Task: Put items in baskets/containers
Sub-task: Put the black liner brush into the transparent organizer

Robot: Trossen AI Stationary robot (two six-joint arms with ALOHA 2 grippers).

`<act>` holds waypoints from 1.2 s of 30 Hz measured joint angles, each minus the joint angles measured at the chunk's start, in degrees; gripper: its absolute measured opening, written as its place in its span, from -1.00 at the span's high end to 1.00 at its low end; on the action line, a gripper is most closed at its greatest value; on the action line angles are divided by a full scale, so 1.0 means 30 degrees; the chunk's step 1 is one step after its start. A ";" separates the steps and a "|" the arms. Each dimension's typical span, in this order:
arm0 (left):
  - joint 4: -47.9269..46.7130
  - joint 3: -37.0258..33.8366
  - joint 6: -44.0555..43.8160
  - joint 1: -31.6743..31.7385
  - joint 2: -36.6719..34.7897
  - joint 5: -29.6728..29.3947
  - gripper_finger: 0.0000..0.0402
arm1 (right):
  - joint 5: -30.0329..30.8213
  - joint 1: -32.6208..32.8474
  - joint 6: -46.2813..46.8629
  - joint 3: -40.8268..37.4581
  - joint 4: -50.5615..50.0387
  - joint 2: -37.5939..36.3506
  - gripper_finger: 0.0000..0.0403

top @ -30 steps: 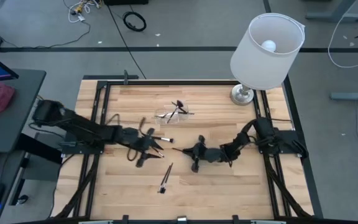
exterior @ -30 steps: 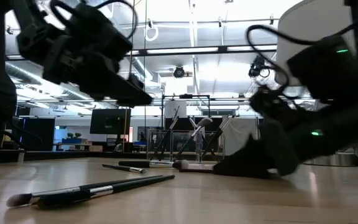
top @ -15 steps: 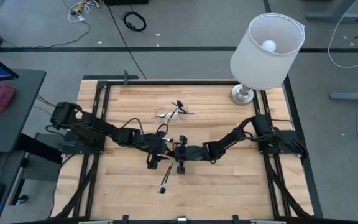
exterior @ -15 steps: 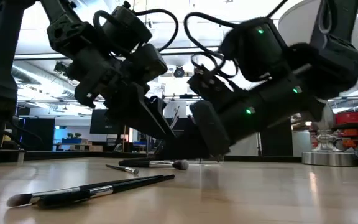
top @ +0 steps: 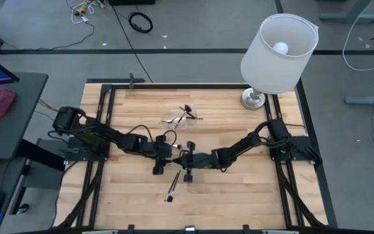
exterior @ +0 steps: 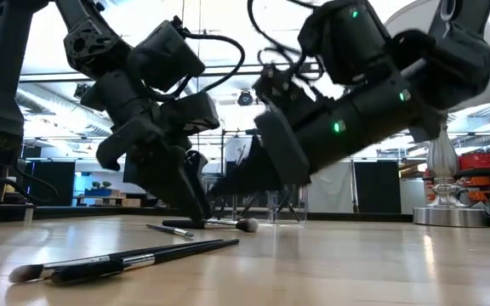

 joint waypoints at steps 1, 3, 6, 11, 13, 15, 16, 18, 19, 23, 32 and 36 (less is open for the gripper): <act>0.0195 0.0014 0.0054 0.0001 -0.0003 -0.0039 0.10 | -0.0003 0.0000 -0.0103 0.0010 0.0072 -0.0129 0.94; 0.0481 0.0010 0.0132 -0.0010 -0.0003 -0.0048 0.10 | 0.0002 0.0000 -0.0120 0.0022 0.0089 -0.0166 0.94; 0.1230 0.0010 0.0204 -0.0018 0.0004 -0.0035 0.10 | 0.0008 0.0000 -0.0120 0.0011 -0.0062 -0.0151 0.94; 0.1364 0.0010 0.0323 -0.0215 -0.0003 -0.0080 0.12 | -0.0013 -0.0013 -0.0120 0.0013 -0.0312 -0.0151 0.94; 0.1377 0.0010 0.0582 -0.0410 -0.0003 -0.0104 0.17 | -0.0027 -0.0036 -0.0120 0.0015 -0.0456 -0.0151 0.94; 0.1377 0.0010 0.0699 -0.0605 -0.0003 -0.0114 0.25 | -0.0027 -0.0073 -0.0078 0.0007 -0.0779 -0.0145 0.94; 0.1377 0.0010 0.0685 -0.0683 -0.0003 -0.0122 0.30 | -0.0032 -0.0105 -0.0010 0.0007 -0.0909 -0.0139 0.94; 0.1377 0.0010 0.0697 -0.0794 -0.0003 -0.0115 0.41 | -0.0035 -0.0135 0.0262 0.0007 -0.0938 -0.0125 0.94; 0.1377 0.0010 0.0700 -0.0794 -0.0003 -0.0115 0.47 | -0.0035 -0.0146 0.0310 0.0007 -0.0938 -0.0127 0.94; 0.1456 0.0010 0.0699 -0.0768 -0.0003 -0.0158 0.68 | -0.0027 -0.0160 0.0354 0.0007 -0.0938 -0.0122 0.94; 0.1639 0.0003 0.0711 -0.0783 -0.0003 -0.0100 0.93 | -0.0053 -0.0153 0.0383 0.0007 -0.0927 -0.0122 0.92; 0.1663 0.0003 0.0557 -0.0790 -0.0003 -0.0095 0.89 | -0.0017 -0.0153 0.0338 -0.0015 -0.0787 -0.0137 0.83</act>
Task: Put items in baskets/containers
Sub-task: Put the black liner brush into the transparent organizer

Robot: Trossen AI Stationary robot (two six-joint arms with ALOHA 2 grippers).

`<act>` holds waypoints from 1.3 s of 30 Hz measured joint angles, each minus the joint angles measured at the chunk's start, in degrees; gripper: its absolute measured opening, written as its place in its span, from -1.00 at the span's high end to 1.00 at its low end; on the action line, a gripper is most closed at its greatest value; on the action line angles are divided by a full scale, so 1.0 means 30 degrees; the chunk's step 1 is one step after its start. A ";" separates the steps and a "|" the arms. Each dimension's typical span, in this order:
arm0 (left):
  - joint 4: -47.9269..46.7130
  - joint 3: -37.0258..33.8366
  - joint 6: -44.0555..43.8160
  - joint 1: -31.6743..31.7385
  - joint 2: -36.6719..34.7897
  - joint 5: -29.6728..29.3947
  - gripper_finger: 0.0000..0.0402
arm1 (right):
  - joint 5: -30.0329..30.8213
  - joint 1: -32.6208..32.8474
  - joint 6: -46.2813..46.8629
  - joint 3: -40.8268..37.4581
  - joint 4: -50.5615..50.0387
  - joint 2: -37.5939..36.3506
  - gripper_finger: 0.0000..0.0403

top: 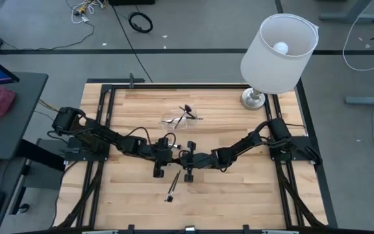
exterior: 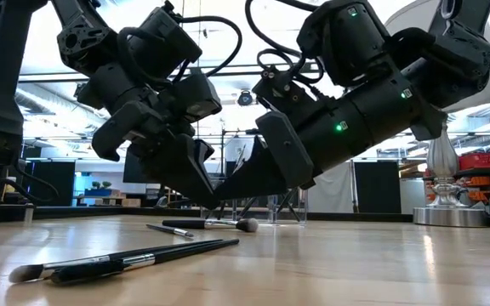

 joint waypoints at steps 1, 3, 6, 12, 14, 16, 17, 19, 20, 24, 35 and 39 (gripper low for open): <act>0.0022 0.0000 -0.0018 0.0007 0.0000 -0.0007 0.89 | 0.0012 -0.0001 -0.0006 -0.0001 -0.0006 -0.0073 0.79; 0.0062 0.0007 -0.0031 0.0013 0.0000 -0.0027 0.90 | 0.0037 -0.0007 -0.0015 -0.0007 0.0018 -0.0412 0.71; 0.0076 0.0007 -0.0504 0.0015 0.0000 -0.0031 0.93 | 0.0529 0.0034 -0.0710 0.0000 0.0031 -0.1376 0.60; 0.0752 0.0035 -0.1606 -0.0282 -0.0021 -0.0727 0.89 | 0.1031 0.0544 -0.2347 -0.0035 -0.0976 -0.4578 0.41; 0.1276 0.0038 -0.1480 -0.0548 -0.0070 -0.1848 0.88 | 0.1445 0.0808 -0.2282 -0.0029 -0.1354 -0.5962 0.38; 0.1614 0.0007 -0.1369 -0.0781 -0.0459 -0.3528 0.90 | 0.1673 0.1144 -0.2430 -0.0007 -0.1543 -0.7473 0.36; 0.1800 0.0007 -0.1355 -0.0867 -0.0849 -0.4464 0.92 | 0.1837 0.1321 -0.2591 0.0010 -0.1526 -0.8159 0.36; 0.1728 0.0007 -0.0980 -0.0901 -0.1841 -0.5639 0.93 | 0.2055 0.1727 -0.2979 0.0015 -0.1642 -0.9398 0.36; 0.1552 0.0007 -0.0722 -0.0889 -0.2438 -0.5812 0.93 | 0.2030 0.1900 -0.3021 0.0015 -0.1647 -0.9944 0.36; 0.1533 0.0013 0.0249 -0.0913 -0.5489 -0.5897 0.90 | 0.2066 0.2340 -0.2910 0.0022 -0.2137 -1.1128 0.35; -0.0041 0.0000 0.1931 -0.0954 -0.9923 -0.6778 0.92 | 0.3848 0.1520 -0.3417 -0.0925 0.2708 -0.7283 0.35; 0.0113 0.0000 0.1943 -0.1005 -0.9744 -0.6388 0.89 | 0.3822 0.0609 -0.4143 -0.0925 0.6110 -0.5761 0.35</act>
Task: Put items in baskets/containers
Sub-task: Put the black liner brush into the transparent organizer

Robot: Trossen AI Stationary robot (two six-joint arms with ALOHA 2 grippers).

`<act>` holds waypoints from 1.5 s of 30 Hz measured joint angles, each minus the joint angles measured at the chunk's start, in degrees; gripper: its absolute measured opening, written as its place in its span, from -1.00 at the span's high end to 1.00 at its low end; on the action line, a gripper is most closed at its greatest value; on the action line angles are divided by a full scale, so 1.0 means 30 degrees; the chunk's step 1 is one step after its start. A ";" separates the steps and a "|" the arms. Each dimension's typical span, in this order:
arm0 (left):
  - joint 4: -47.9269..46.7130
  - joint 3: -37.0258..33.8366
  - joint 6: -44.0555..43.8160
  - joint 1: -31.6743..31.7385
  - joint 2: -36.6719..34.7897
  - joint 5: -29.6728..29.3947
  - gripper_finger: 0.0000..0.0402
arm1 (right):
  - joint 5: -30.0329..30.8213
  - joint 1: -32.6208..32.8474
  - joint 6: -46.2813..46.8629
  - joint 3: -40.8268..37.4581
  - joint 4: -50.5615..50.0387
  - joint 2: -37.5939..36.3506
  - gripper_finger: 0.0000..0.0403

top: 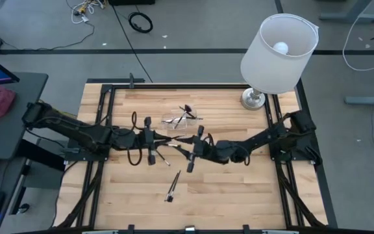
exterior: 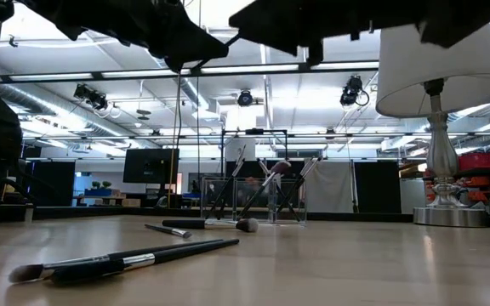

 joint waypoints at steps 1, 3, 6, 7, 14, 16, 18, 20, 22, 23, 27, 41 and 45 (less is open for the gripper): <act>-0.0085 -0.0007 -0.0010 -0.0006 0.0003 -0.0104 0.90 | -0.0094 -0.0199 0.0006 0.0000 0.0357 0.0204 0.35; 0.0059 -0.0007 -0.0023 -0.0047 -0.0005 -0.0031 0.92 | -0.0892 -0.0602 0.0059 0.0000 0.1273 0.0455 0.35; 0.0034 -0.0007 -0.0393 -0.0066 -0.0005 0.0022 0.93 | -0.3058 -0.1146 0.0074 0.0000 0.2171 0.0457 0.35; 0.0015 -0.0007 -0.0451 -0.0066 -0.0005 0.0012 0.93 | -0.3476 -0.1250 0.0165 0.0000 0.2541 0.0457 0.35; -0.0072 -0.0007 -0.0586 -0.0147 -0.0005 -0.0115 0.90 | -0.3667 -0.1303 -0.0252 0.0015 0.3183 0.0450 0.46; -0.0088 -0.0007 -0.0583 -0.0161 -0.0005 -0.0099 0.93 | -0.3452 -0.1134 -0.0634 0.0015 0.3170 0.0450 0.53; -0.0094 -0.0007 -0.0583 -0.0223 -0.0005 -0.0094 0.93 | -0.3212 -0.0988 -0.1137 0.0015 0.3166 0.0450 0.60; -0.0066 -0.0007 -0.0520 -0.0368 -0.0005 -0.0119 0.92 | -0.2818 -0.0851 -0.1332 0.0022 0.3052 0.0450 0.65; -0.0014 -0.0007 -0.0481 -0.0558 -0.0005 -0.0434 0.89 | -0.2440 -0.0685 -0.1320 0.0029 0.2506 0.0443 0.66; 0.0046 -0.0007 -0.0470 -0.0665 -0.0005 -0.0869 0.88 | -0.2327 -0.0590 -0.1314 0.0029 0.2127 0.0443 0.66; 0.0103 -0.0007 -0.0391 -0.0963 -0.0005 -0.2412 0.91 | -0.2119 -0.0233 -0.1174 0.0029 0.0540 0.0435 0.60; 0.0278 -0.0007 0.0051 -0.1764 -0.0012 -0.2418 0.92 | 0.0258 -0.0544 -0.2332 0.0029 0.1610 0.0421 0.05; 0.0227 -0.0007 0.0235 -0.1757 -0.0012 -0.2761 0.90 | -0.1829 -0.0458 -0.2310 0.0029 0.1538 0.0308 0.00</act>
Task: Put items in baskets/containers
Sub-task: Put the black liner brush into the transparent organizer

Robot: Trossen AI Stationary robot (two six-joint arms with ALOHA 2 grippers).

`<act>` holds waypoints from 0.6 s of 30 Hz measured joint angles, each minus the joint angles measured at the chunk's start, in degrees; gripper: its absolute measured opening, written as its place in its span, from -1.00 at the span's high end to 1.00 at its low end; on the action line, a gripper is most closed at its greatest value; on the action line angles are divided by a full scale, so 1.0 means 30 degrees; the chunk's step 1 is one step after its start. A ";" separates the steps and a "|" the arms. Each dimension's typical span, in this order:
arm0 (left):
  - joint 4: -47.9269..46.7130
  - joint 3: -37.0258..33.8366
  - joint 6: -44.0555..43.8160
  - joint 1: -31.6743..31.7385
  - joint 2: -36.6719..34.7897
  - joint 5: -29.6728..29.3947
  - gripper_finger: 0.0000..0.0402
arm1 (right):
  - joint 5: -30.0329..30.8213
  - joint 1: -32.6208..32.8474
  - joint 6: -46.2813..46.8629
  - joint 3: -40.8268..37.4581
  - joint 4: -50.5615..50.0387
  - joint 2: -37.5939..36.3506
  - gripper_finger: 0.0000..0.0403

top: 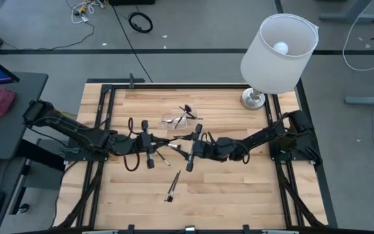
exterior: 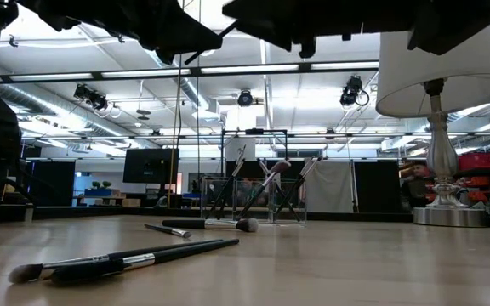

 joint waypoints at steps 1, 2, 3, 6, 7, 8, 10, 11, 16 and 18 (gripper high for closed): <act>0.0014 0.0006 0.0211 -0.0006 0.0000 0.0052 0.89 | -0.0012 0.0031 0.0006 0.0000 0.0015 -0.0016 0.00; -0.0010 0.0007 0.0296 -0.0039 -0.0006 0.0039 0.89 | -0.0028 0.0053 -0.0001 0.0000 -0.0010 -0.0046 0.01; -0.0046 0.0007 0.0319 -0.0105 -0.0001 0.0053 0.89 | -0.0028 0.0053 -0.0001 0.0000 -0.0052 -0.0087 0.02; -0.0326 0.0007 0.0307 -0.0288 -0.0007 0.0040 0.92 | -0.0012 0.0058 -0.0067 0.0000 0.0091 -0.0247 0.05; -0.0451 0.0007 0.0292 -0.0368 -0.0007 0.0041 0.92 | -0.0066 0.0097 -0.0067 0.0000 0.0093 -0.0362 0.06; -0.0459 0.0007 0.0262 -0.0458 -0.0007 0.0034 0.92 | -0.0069 0.0126 -0.0074 0.0000 0.0106 -0.0509 0.08; -0.0425 0.0007 0.0269 -0.0651 -0.0007 -0.0147 0.92 | -0.0113 0.0261 -0.0076 0.0000 0.0166 -0.0813 0.12; -0.0439 0.0007 0.0343 -0.0741 -0.0007 -0.0312 0.91 | -0.0177 0.0340 -0.0126 0.0000 0.0013 -0.0980 0.15; -0.0361 0.0007 0.0639 -0.0889 -0.0007 -0.0888 0.90 | -0.0167 0.0563 0.0017 0.0000 -0.0847 -0.1469 0.30; -0.0195 0.0007 0.1124 -0.0961 -0.0007 -0.0791 0.91 | -0.0128 0.0587 0.0043 0.0000 -0.1051 -0.1469 0.37</act>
